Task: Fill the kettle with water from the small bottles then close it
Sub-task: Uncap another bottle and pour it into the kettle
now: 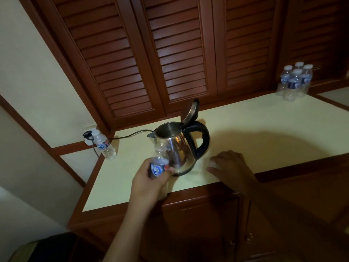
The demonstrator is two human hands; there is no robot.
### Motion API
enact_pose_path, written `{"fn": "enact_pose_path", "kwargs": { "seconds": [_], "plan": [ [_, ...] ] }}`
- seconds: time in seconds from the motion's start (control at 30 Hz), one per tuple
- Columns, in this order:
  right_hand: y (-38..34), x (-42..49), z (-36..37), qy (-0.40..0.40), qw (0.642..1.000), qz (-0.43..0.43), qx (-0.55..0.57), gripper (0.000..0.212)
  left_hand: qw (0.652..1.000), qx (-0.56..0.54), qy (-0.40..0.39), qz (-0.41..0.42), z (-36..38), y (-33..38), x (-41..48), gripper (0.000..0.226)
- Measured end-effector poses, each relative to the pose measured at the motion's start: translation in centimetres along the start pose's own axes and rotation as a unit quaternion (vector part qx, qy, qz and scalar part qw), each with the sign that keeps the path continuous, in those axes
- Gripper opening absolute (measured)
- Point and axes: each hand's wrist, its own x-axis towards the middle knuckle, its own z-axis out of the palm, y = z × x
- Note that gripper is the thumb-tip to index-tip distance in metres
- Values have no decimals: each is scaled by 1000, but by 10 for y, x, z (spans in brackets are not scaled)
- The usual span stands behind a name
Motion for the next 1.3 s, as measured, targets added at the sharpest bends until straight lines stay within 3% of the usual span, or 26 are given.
{"fn": "enact_pose_path", "kwargs": {
  "seconds": [0.07,0.13,0.23,0.37,0.57,0.77,0.83,0.93,1.03,1.2,1.3],
  "plan": [
    [-17,-9,-11,62,991,21,114,38,999,-6,-48,2,11,-5,-15,33],
    [-40,-22,-29,94,950,49,295,25,997,-2,-79,5,21,-11,-23,37],
    [-68,-37,-54,60,900,24,430,34,995,9,-98,5,34,-14,-25,45],
    [-80,-38,-68,52,891,-18,451,26,992,17,-121,28,51,-11,-22,47],
    [-71,-40,-82,56,893,-7,447,20,989,-27,-138,56,64,-3,-14,42],
    [-55,-40,-97,62,862,13,503,15,982,-53,-160,91,81,10,-3,41],
    [-49,-41,-106,55,876,4,480,17,975,-66,-187,99,89,13,3,35],
    [-32,-41,-126,29,931,-18,362,32,959,-114,-241,92,102,21,11,18],
    [-6,-32,-146,10,955,-38,293,35,944,-139,-286,93,123,29,24,6],
    [47,-7,-177,11,985,-65,160,35,915,-162,-362,80,166,44,53,11],
    [75,11,-188,68,982,-166,65,45,893,-175,-410,50,197,65,71,21]
  ]
}}
